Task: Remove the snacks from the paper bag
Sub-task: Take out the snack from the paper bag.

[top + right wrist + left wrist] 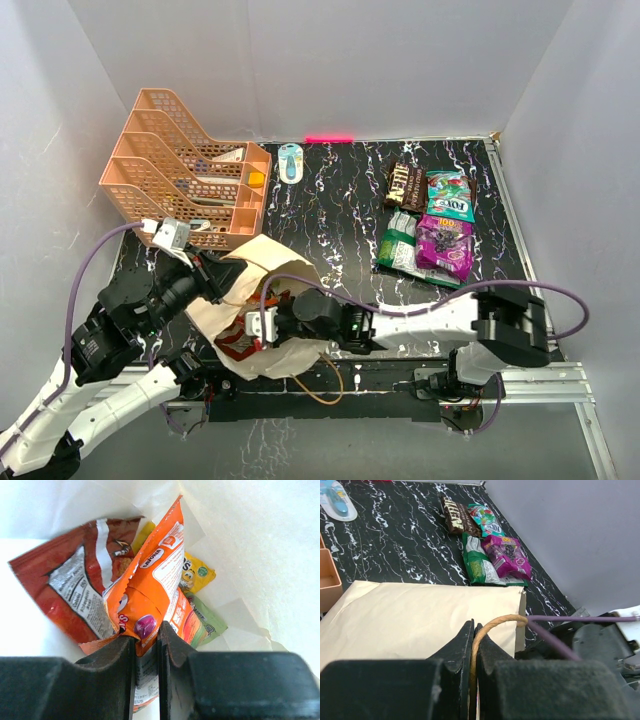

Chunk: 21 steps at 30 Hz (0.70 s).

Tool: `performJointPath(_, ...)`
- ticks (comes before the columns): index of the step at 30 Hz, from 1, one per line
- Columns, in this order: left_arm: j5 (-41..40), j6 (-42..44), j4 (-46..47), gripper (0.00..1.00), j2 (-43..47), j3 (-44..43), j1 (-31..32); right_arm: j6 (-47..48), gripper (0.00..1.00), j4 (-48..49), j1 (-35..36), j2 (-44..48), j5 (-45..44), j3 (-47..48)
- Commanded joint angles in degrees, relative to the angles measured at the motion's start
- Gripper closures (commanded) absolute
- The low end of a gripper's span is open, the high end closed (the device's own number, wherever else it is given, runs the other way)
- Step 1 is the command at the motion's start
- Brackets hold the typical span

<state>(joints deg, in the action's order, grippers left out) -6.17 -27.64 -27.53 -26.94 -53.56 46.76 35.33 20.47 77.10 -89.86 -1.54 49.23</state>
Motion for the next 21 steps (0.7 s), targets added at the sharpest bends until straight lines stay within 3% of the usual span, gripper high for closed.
performJointPath(1, -2.79, 0.83, -0.71, 1.0, 0.54, -0.24, -0.11, -6.68, 0.92, -1.76, -0.11, 9.56, 5.66, -1.19)
performJointPath(14, -8.03, 0.36, -1.42, 1.0, 0.05, -1.33, -0.11, -20.51, 0.93, -20.84, -0.11, 37.49, 10.11, -0.55)
performJointPath(21, -14.08, -1.48, -3.44, 1.0, -0.75, -1.92, -0.1, -29.1, 0.93, -35.59, -0.18, 45.15, 16.19, 10.54)
